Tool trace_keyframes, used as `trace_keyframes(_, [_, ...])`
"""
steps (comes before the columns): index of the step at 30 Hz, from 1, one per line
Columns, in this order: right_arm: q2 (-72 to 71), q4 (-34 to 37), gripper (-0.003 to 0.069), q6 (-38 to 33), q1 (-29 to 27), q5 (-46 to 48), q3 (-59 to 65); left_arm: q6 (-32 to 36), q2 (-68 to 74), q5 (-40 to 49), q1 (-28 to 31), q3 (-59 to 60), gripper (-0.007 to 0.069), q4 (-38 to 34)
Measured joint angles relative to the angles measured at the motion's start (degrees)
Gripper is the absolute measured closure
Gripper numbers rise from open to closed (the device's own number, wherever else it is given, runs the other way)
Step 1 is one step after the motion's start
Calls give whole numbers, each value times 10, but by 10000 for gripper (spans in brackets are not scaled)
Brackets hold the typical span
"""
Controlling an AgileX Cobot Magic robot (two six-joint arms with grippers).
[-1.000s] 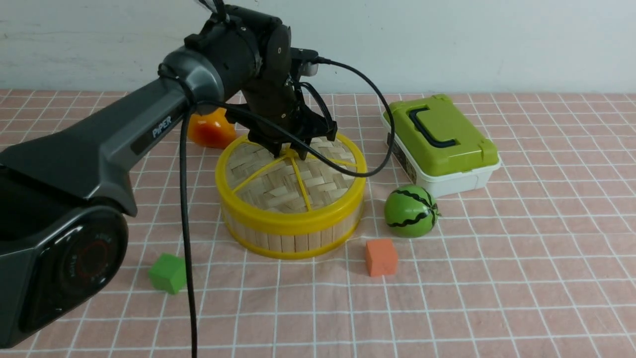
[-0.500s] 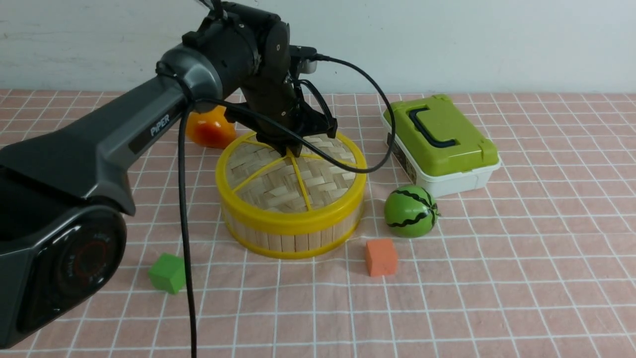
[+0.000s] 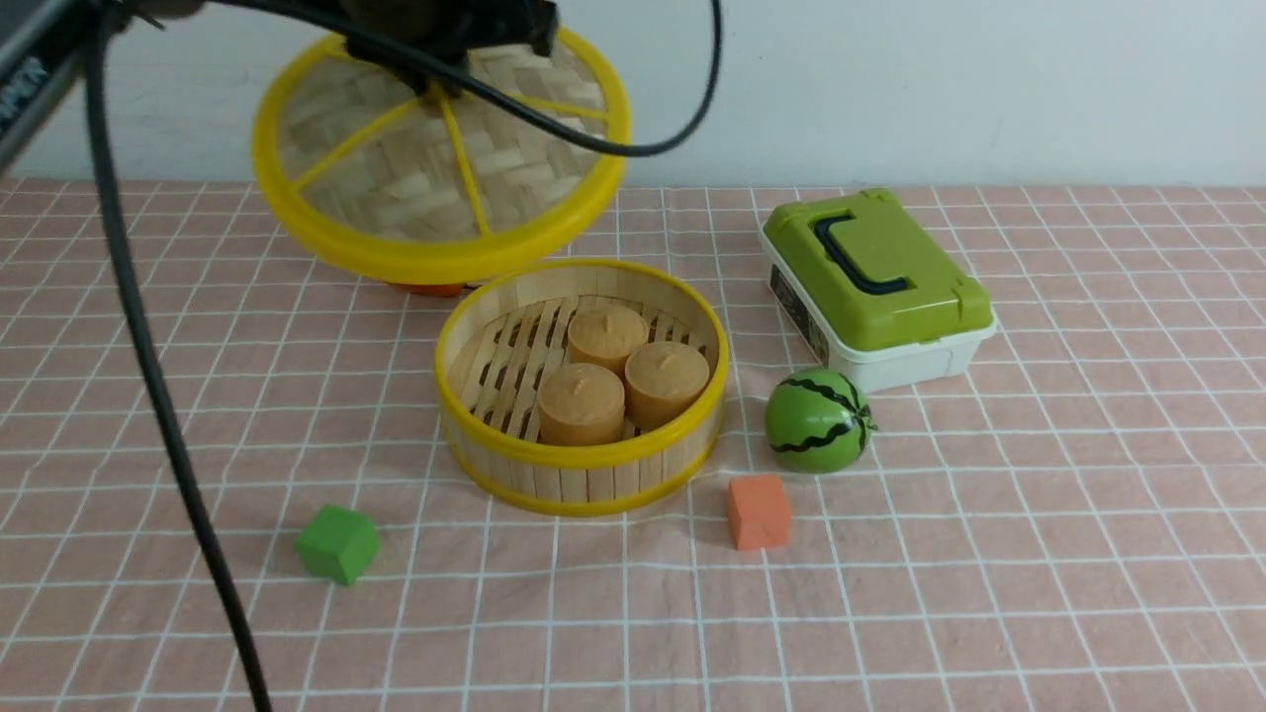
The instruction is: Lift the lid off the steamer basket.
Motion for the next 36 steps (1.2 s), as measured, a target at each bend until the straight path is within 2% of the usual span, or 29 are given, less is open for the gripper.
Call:
trace_keyframes(1, [0, 0, 418, 0, 0, 0, 0, -1, -1, 2, 3, 2, 516, 3])
trace_keyframes(5, [0, 0, 418, 0, 0, 0, 0, -31, -8, -12, 89, 108, 516, 11])
trace_keyframes(6, [0, 0, 418, 0, 0, 0, 0, -32, -8, -15, 92, 114, 516, 12])
trace_keyframes(8, [0, 0, 418, 0, 0, 0, 0, -57, -3, -73, 122, 191, 516, 16])
trace_keyframes(9, [0, 0, 418, 0, 0, 0, 0, -57, -3, -73, 124, 197, 516, 16])
trace_keyframes(11, [0, 0, 418, 0, 0, 0, 0, -89, 7, -150, 133, 263, 516, 16])
trace_keyframes(17, [0, 0, 418, 0, 0, 0, 0, -120, 44, -236, 131, 307, 516, 13])
trace_keyframes(23, [0, 0, 418, 0, 0, 0, 0, -140, 81, -246, 131, 308, 512, 23])
trace_keyframes(26, [0, 0, 418, 0, 0, 0, 0, -145, 85, -247, 131, 308, 472, 23])
trace_keyframes(27, [0, 0, 418, 0, 0, 0, 0, -148, 85, -248, 131, 308, 424, 23])
trace_keyframes(28, [0, 0, 418, 0, 0, 0, 0, -148, 84, -248, 131, 308, 417, 23])
trace_keyframes(30, [0, 0, 418, 0, 0, 0, 0, -152, 76, -246, 131, 308, 313, 23])
trace_keyframes(32, [0, 0, 418, 0, 0, 0, 0, -152, 53, -238, 131, 309, 250, 28])
trace_keyframes(36, [0, 0, 418, 0, 0, 0, 0, -160, -22, -232, 131, 311, 278, 27])
